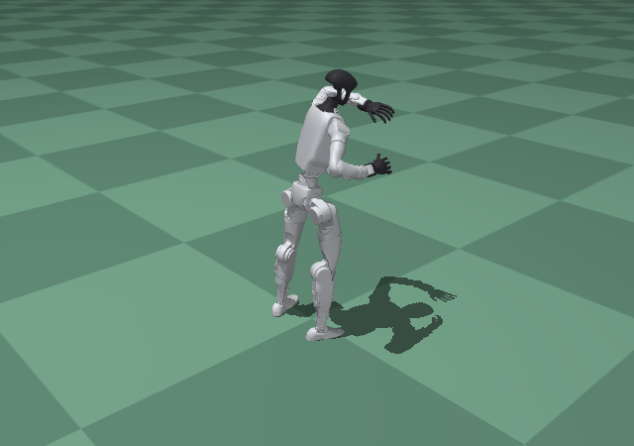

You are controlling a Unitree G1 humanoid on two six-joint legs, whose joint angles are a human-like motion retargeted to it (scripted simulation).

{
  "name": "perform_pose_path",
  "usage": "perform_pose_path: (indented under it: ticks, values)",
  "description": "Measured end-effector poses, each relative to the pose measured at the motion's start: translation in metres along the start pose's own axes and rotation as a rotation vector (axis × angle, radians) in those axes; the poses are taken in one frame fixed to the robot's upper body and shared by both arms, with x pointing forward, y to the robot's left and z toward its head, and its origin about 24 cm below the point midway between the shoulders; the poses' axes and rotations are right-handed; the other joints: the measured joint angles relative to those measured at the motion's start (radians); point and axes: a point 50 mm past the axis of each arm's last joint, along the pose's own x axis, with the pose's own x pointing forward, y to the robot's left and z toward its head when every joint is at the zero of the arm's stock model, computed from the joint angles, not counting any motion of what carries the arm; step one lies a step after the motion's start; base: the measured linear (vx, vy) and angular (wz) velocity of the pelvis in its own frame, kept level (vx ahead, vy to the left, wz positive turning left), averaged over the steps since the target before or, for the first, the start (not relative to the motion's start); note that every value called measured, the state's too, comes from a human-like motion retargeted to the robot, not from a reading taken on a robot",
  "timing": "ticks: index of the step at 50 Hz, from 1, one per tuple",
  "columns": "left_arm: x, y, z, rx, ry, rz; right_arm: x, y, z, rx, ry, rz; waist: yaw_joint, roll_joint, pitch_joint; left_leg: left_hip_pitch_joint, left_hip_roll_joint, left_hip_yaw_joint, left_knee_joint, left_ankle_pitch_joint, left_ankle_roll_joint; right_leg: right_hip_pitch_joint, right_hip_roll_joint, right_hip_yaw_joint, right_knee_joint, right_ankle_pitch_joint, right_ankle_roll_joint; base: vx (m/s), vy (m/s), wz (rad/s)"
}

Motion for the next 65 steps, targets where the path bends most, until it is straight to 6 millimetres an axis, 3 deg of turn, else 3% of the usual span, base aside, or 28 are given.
perform_pose_path:
  ticks: [3,7,13,16,19,23,25,28,31,34,38,43,47,48,50,52,58,60,62,65]
  values:
    - [-0.016,-0.013,0.021,-0.105,-0.025,-0.019,-0.001,0.003,0.002,0.031,-0.009,-0.016,0.027,-0.013,-0.003,0.007,-0.003,0.013,0.014,-0.011,0.005,0.005,-0.003,0.015,0.001,-0.002,0.0,0.03,0.0,-0.22]
    - [-0.057,-0.04,0.018,-0.174,0.109,-0.133,-0.003,0.006,0.002,0.078,-0.015,-0.05,0.062,-0.028,-0.007,0.016,-0.002,0.032,0.036,-0.025,0.008,0.011,-0.005,0.036,0.001,-0.004,0.0,0.03,-0.01,-0.25]
    - [-0.134,-0.071,-0.033,-0.108,0.464,-0.464,-0.008,0.007,0.0,0.068,0.003,-0.022,0.073,-0.023,-0.017,0.022,0.004,0.05,0.06,-0.036,0.009,0.019,0.0,0.052,-0.002,-0.004,0.0,0.01,-0.01,-0.1]
    - [-0.164,-0.072,-0.061,-0.044,0.632,-0.568,-0.007,0.005,0.0,0.039,0.003,0.007,0.054,-0.009,-0.022,0.023,0.005,0.05,0.064,-0.036,0.009,0.021,0.0,0.052,-0.002,-0.006,0.0,0.0,0.0,0.0]
    - [-0.179,-0.064,-0.088,0.035,0.771,-0.578,-0.006,0.003,0.001,0.011,-0.005,0.027,0.025,0.004,-0.026,0.022,0.003,0.043,0.063,-0.035,0.01,0.023,-0.003,0.046,0.001,-0.008,0.0,0.0,0.0,0.0]
    - [-0.165,-0.044,-0.119,0.14,0.853,-0.487,-0.003,0.001,0.002,-0.015,-0.016,0.043,-0.014,0.009,-0.032,0.021,-0.005,0.027,0.057,-0.031,0.011,0.025,-0.014,0.034,0.009,-0.014,0.0,-0.01,0.03,0.16]
    - [-0.142,-0.033,-0.13,0.181,0.826,-0.425,-0.002,0.0,0.003,-0.018,-0.02,0.046,-0.03,0.005,-0.035,0.021,-0.01,0.017,0.053,-0.03,0.011,0.027,-0.021,0.027,0.013,-0.018,0.0,-0.01,0.04,0.27]
    - [-0.092,-0.015,-0.133,0.223,0.694,-0.316,-0.001,0.0,0.002,-0.009,-0.018,0.035,-0.045,-0.007,-0.033,0.021,-0.019,0.002,0.049,-0.028,0.011,0.03,-0.032,0.015,0.022,-0.025,0.0,-0.01,0.04,0.26]
    - [-0.042,-0.003,-0.115,0.217,0.514,-0.198,-0.002,-0.002,0.0,-0.009,0.002,0.022,-0.05,-0.009,-0.033,0.022,-0.026,-0.009,0.047,-0.028,0.011,0.034,-0.042,0.007,0.029,-0.031,0.0,0.0,0.03,0.14]
    - [-0.001,0.008,-0.084,0.175,0.323,-0.083,-0.004,-0.001,-0.004,-0.001,0.028,0.007,-0.043,-0.022,-0.031,0.026,-0.031,-0.013,0.046,-0.031,0.012,0.038,-0.048,0.005,0.034,-0.035,0.0,0.0,0.0,0.0]
    - [0.02,0.012,-0.031,0.069,0.102,0.017,-0.004,0.003,-0.007,0.02,0.048,-0.008,-0.023,-0.049,-0.025,0.032,-0.032,-0.004,0.048,-0.037,0.015,0.041,-0.049,0.016,0.032,-0.036,0.0,0.0,0.0,-0.05]
    - [-0.004,-0.007,0.018,-0.119,-0.02,-0.035,-0.005,0.008,-0.006,0.043,0.044,-0.016,0.017,-0.069,-0.023,0.037,-0.021,0.029,0.056,-0.045,0.02,0.037,-0.032,0.046,0.016,-0.024,0.0,0.0,-0.04,-0.34]
    - [-0.042,-0.031,0.02,-0.224,0.079,-0.18,-0.007,0.008,-0.006,0.058,0.042,-0.03,0.05,-0.074,-0.018,0.039,-0.007,0.06,0.064,-0.047,0.019,0.031,-0.011,0.07,-0.003,-0.009,0.0,-0.01,-0.07,-0.4]
    - [-0.053,-0.037,0.015,-0.232,0.125,-0.223,-0.008,0.008,-0.006,0.06,0.044,-0.032,0.056,-0.073,-0.016,0.039,-0.002,0.066,0.065,-0.047,0.018,0.03,-0.006,0.075,-0.007,-0.006,0.0,-0.02,-0.07,-0.34]
    - [-0.066,-0.046,0.005,-0.604,0.312,-0.208,-0.007,0.007,-0.008,0.098,0.065,-0.05,0.071,-0.078,-0.004,0.044,0.002,0.075,0.069,-0.048,0.021,0.034,0.0,0.081,-0.013,0.001,0.0,-0.02,-0.06,-0.26]
    - [-0.101,-0.055,-0.02,-0.188,0.358,-0.409,-0.009,0.003,-0.007,0.034,0.048,-0.018,0.055,-0.046,-0.008,0.04,0.011,0.081,0.069,-0.044,0.013,0.029,0.011,0.083,-0.018,0.003,0.0,-0.01,-0.05,-0.15]
    - [-0.161,-0.059,-0.089,0.023,0.708,-0.654,-0.007,-0.001,-0.005,-0.014,0.035,0.035,0.009,-0.021,-0.006,0.034,0.01,0.071,0.064,-0.036,0.011,0.025,0.01,0.071,-0.013,0.0,0.0,-0.01,0.01,0.08]
    - [-0.168,-0.053,-0.11,0.072,0.808,-0.67,-0.006,-0.001,-0.003,-0.021,0.026,0.047,-0.008,-0.022,-0.008,0.032,0.006,0.062,0.06,-0.033,0.011,0.024,0.004,0.064,-0.008,-0.003,0.0,-0.01,0.04,0.26]
    - [-0.161,-0.044,-0.127,0.104,0.867,-0.634,-0.005,0.0,-0.002,-0.023,0.016,0.052,-0.026,-0.025,-0.009,0.029,0.0,0.05,0.054,-0.03,0.01,0.023,-0.004,0.054,-0.001,-0.008,0.0,-0.01,0.05,0.32]
    - [-0.128,-0.027,-0.142,0.149,0.849,-0.526,-0.004,0.0,-0.001,-0.016,0.011,0.05,-0.045,-0.03,-0.007,0.025,-0.009,0.03,0.044,-0.025,0.009,0.023,-0.016,0.036,0.008,-0.014,0.0,0.0,0.05,0.35]
